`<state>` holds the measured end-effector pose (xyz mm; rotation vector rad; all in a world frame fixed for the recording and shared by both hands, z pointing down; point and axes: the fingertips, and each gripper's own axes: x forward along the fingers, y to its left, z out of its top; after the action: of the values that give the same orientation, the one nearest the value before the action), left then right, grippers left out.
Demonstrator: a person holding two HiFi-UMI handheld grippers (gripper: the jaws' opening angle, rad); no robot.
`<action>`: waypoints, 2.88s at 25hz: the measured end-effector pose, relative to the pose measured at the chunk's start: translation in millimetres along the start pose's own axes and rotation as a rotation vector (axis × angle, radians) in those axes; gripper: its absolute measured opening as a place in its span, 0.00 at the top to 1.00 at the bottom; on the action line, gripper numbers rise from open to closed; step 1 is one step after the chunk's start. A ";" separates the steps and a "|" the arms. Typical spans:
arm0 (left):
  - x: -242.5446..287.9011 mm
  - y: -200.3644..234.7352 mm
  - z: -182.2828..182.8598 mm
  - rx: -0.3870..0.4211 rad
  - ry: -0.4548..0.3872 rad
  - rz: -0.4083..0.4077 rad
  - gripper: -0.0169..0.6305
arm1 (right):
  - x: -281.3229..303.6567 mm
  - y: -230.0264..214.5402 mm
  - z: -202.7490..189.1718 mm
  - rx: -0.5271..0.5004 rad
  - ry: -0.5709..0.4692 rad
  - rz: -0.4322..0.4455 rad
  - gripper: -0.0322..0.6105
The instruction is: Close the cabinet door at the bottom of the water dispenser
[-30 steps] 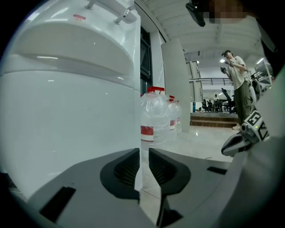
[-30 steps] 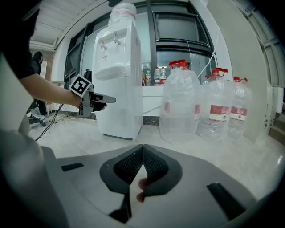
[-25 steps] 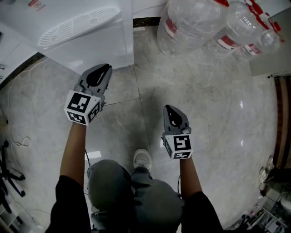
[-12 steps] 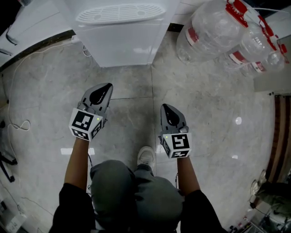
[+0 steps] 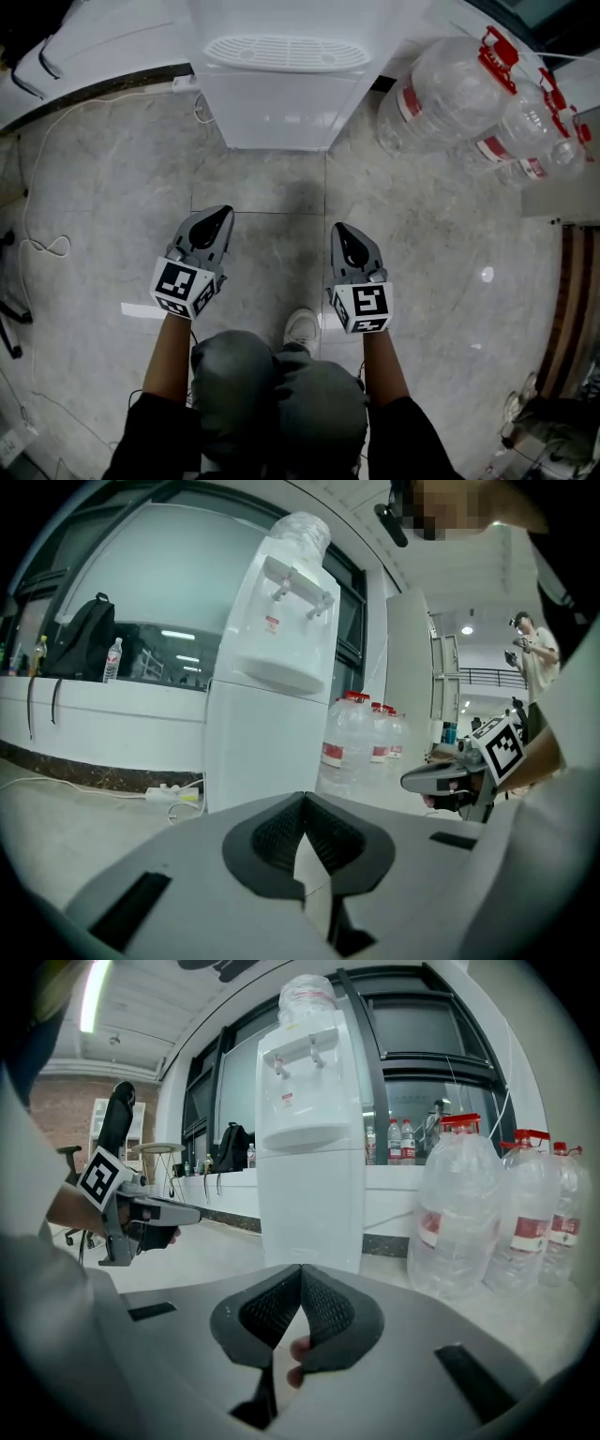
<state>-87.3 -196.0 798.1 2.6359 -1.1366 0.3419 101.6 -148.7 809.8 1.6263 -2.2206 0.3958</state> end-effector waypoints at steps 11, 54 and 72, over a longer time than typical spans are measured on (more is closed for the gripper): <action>-41.2 -7.8 83.9 -0.025 0.009 0.068 0.95 | -34.9 -0.4 95.8 -0.014 0.006 0.036 0.93; -316.7 -112.4 567.2 -0.050 -0.075 0.145 0.95 | -330.4 74.6 564.3 0.016 -0.116 -0.056 0.93; -397.5 -145.5 626.1 0.040 -0.159 0.171 0.95 | -422.5 100.7 609.3 -0.035 -0.183 -0.113 0.93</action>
<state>-174.0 -29.5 66.0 2.6458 -1.4250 0.1902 47.5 -17.8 75.2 1.8243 -2.2367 0.1832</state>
